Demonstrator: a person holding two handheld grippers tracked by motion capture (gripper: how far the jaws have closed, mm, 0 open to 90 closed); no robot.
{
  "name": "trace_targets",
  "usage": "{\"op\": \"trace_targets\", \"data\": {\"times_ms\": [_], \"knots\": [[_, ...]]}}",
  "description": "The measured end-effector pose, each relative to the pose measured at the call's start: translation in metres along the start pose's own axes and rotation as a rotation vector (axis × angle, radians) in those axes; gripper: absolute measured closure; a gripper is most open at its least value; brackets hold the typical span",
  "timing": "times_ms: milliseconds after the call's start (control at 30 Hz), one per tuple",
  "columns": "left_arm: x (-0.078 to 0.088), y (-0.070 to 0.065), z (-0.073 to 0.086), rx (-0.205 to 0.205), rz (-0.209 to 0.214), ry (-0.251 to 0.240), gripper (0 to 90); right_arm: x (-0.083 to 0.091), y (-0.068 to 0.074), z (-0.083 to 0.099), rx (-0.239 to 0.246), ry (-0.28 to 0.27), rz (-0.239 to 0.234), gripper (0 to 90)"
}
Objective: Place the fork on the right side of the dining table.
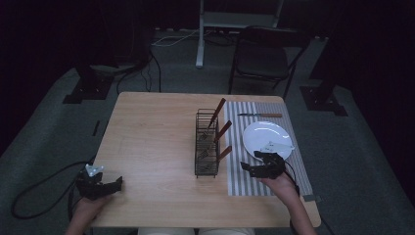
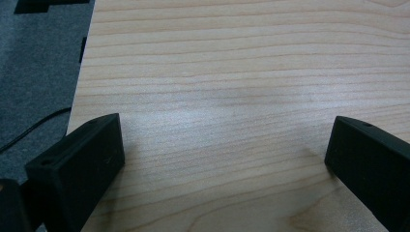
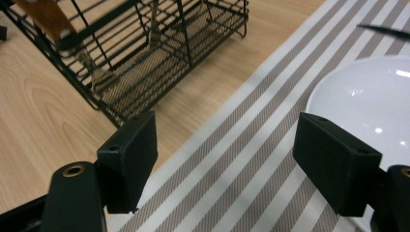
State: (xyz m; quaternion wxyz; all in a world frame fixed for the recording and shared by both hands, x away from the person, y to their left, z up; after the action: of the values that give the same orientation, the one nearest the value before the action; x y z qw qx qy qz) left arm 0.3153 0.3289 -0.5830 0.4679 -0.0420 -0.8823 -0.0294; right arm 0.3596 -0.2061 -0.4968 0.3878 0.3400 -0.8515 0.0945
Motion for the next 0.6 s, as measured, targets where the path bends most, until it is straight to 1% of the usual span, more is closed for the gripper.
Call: {"op": "trace_targets", "data": {"times_ms": [167,267,467,600], "knots": [[0.000,0.000,0.000,0.000,0.000,0.000,0.8,0.000,0.001,-0.014,0.020,-0.012,0.007,24.1],[0.000,0.000,0.000,0.000,0.000,0.000,0.8,-0.001,0.002,-0.023,0.029,-0.018,-0.001,26.6],[0.000,0.000,0.000,0.000,0.000,0.000,0.8,-0.003,0.003,-0.040,0.047,-0.028,-0.006,26.6],[0.000,0.000,0.000,0.000,0.000,0.000,0.8,-0.005,0.003,-0.051,0.060,-0.032,0.001,27.6]]}}
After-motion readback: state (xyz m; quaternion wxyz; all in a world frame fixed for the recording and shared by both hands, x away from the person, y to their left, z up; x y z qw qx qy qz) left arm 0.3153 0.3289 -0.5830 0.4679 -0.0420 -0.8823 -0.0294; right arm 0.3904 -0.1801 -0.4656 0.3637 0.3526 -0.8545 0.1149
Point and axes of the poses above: each handheld gripper's, and its own axes: x roughly backward along the jaws, z roughly out of its underside, y roughly to its left, the point moved 5 cm from there along -x, roughly forward along the jaws, and after that the axes turned 9 degrees about y, right-handed, at the moved point
